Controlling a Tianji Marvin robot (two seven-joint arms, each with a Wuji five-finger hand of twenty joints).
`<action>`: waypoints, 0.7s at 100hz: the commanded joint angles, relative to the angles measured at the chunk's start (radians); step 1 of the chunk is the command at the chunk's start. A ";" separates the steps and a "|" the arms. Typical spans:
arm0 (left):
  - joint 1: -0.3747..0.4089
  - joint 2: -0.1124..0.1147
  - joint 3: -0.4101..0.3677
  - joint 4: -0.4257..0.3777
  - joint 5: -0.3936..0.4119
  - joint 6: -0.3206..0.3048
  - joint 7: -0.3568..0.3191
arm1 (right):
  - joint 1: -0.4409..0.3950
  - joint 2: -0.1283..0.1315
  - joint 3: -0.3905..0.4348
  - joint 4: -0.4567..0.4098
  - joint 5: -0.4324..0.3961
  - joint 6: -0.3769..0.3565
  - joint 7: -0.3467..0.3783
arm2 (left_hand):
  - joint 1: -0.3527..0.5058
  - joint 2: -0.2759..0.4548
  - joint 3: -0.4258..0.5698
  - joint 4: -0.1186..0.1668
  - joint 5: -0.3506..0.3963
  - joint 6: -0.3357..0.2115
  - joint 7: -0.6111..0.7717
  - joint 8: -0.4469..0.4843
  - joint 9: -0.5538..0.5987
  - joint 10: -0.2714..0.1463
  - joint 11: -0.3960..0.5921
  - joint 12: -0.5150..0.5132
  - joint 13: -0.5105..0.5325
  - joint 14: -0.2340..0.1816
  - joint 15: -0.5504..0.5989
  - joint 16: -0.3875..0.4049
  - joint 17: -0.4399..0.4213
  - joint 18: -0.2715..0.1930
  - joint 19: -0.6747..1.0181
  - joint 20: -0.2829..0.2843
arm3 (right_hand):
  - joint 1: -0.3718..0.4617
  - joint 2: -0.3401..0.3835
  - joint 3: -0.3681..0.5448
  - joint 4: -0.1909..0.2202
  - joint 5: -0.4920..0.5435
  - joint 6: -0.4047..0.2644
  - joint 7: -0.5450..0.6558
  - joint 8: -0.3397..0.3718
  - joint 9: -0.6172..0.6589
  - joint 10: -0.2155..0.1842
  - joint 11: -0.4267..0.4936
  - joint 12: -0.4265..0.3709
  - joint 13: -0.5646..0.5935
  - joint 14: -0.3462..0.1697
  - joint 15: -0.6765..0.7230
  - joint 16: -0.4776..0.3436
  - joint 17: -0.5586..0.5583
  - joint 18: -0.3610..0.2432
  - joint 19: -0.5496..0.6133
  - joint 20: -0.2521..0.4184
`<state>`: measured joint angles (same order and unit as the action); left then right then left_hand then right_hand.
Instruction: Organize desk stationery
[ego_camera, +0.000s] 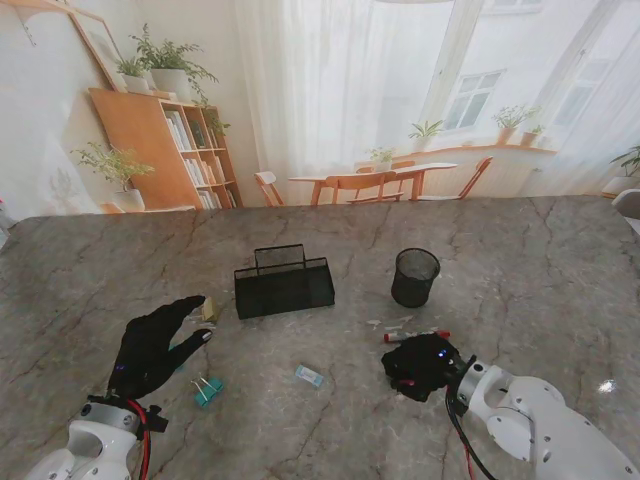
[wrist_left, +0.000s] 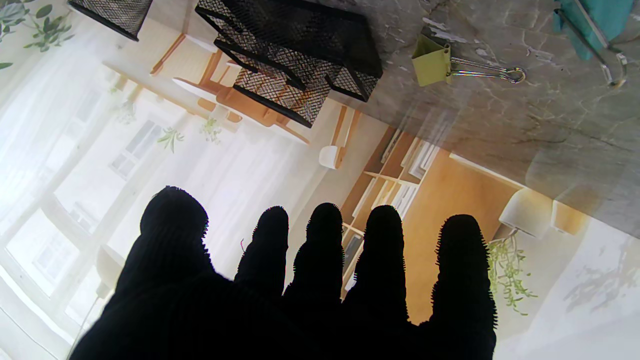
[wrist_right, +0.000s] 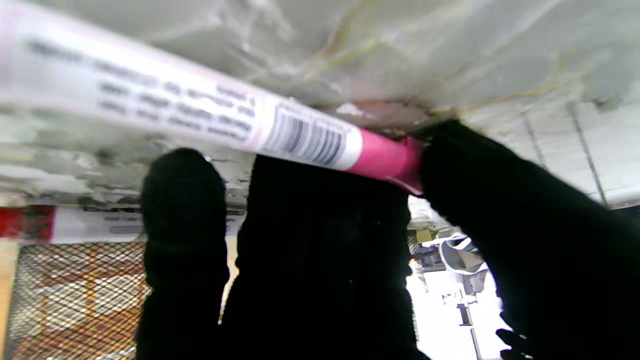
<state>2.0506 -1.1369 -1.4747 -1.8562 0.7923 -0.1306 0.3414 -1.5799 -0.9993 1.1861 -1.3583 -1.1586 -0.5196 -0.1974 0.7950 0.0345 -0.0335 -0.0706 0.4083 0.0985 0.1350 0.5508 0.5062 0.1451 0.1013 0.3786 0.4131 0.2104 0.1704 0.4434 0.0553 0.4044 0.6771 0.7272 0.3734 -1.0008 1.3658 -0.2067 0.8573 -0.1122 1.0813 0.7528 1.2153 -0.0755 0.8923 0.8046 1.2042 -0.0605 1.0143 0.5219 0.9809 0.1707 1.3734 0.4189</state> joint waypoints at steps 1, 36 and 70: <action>0.005 -0.004 0.005 -0.003 -0.006 0.004 0.001 | -0.044 -0.003 0.004 0.016 0.005 0.023 0.022 | 0.022 0.041 -0.010 0.022 0.015 -0.005 0.004 0.007 0.010 -0.011 0.000 0.012 0.020 -0.010 0.009 0.010 -0.001 -0.009 0.026 0.031 | 0.137 -0.089 0.112 0.003 0.066 -0.237 0.087 0.030 0.034 -0.060 0.021 -0.026 0.037 -0.059 -0.014 -0.015 0.048 -0.018 -0.006 0.009; 0.004 -0.005 0.005 -0.003 -0.008 -0.001 0.002 | -0.130 -0.047 0.075 -0.090 0.131 0.160 0.008 | 0.024 0.047 -0.011 0.021 0.016 -0.007 0.005 0.007 0.010 -0.013 0.000 0.012 0.023 -0.010 0.011 0.012 0.000 -0.009 0.028 0.030 | 0.172 -0.083 0.168 0.035 0.031 -0.179 0.166 0.061 0.057 -0.005 -0.019 -0.073 0.082 -0.027 -0.040 -0.034 0.083 0.008 0.033 0.010; 0.009 -0.007 0.001 -0.003 -0.008 -0.003 0.017 | -0.198 -0.076 0.148 -0.206 0.202 0.242 -0.023 | 0.028 0.051 -0.011 0.021 0.016 -0.005 0.005 0.007 0.010 -0.010 0.000 0.013 0.023 -0.007 0.012 0.014 -0.002 -0.010 0.029 0.030 | 0.173 -0.077 0.165 0.043 0.026 -0.181 0.175 0.058 0.059 -0.003 -0.024 -0.072 0.085 -0.031 -0.041 -0.035 0.084 0.001 0.039 -0.003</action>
<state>2.0522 -1.1395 -1.4750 -1.8565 0.7852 -0.1301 0.3553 -1.7700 -1.0661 1.3297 -1.5466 -0.9765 -0.2973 -0.2239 0.8049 0.0345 -0.0335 -0.0706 0.4083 0.0986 0.1350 0.5508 0.5063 0.1451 0.1014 0.3789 0.4134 0.2104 0.1704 0.4470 0.0555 0.4044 0.6877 0.7272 0.4228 -1.1026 1.3765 -0.2237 0.8575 -0.1386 1.1176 0.7586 1.2443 -0.0745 0.8759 0.7377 1.2459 -0.0572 0.9685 0.4870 1.0295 0.1707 1.3771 0.4189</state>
